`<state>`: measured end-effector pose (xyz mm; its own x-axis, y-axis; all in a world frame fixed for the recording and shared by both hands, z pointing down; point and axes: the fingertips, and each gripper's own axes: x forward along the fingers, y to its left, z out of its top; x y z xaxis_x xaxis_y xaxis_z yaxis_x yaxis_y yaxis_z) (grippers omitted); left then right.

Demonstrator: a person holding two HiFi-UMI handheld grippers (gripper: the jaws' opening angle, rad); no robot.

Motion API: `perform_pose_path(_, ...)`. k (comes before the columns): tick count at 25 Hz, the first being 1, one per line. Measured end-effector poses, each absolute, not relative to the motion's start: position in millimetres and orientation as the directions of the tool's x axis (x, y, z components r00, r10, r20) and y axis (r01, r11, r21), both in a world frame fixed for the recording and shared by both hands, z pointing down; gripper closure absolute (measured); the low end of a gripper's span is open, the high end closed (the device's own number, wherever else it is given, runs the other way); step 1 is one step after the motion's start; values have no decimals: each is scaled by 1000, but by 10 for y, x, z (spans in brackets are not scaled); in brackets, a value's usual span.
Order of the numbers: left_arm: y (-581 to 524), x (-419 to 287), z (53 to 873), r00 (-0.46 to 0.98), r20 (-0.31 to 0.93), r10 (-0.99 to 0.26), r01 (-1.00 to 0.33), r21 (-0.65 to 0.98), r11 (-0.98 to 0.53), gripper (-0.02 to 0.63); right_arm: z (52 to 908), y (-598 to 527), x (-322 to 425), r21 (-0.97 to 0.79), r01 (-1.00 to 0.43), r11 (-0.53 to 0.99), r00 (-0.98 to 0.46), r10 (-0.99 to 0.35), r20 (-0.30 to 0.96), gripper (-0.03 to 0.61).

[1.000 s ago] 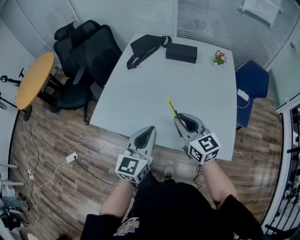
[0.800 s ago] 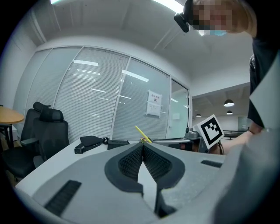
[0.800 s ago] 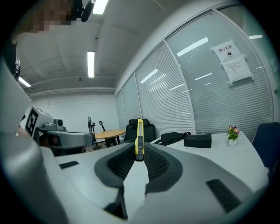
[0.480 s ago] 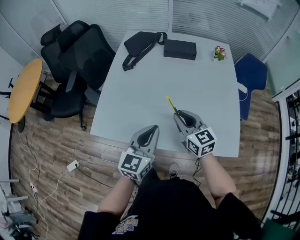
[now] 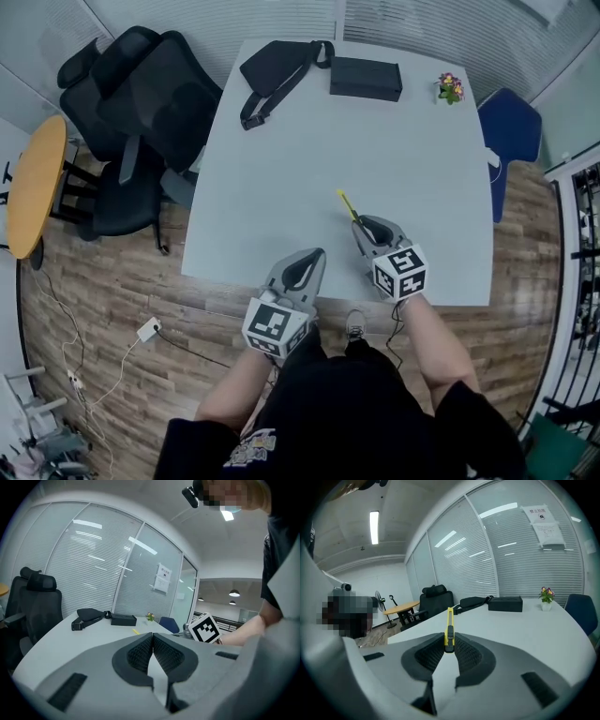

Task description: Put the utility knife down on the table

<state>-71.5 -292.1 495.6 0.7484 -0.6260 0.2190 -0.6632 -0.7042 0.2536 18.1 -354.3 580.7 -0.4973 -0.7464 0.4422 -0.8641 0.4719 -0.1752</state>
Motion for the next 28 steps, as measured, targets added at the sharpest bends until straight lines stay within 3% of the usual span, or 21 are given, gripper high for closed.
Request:
perform_pose_path(16,-3130,-896,5383,778,291,-557,-628,319,-710,607,7065,-3647,286,-177,-914,366,-383,-628,678,508)
perform_pose_path(28,-3264,-904,5485,783,306,-542,-621,336,-708,607,7418,-3639,307,-144,-920,364,-337,-550,764,506)
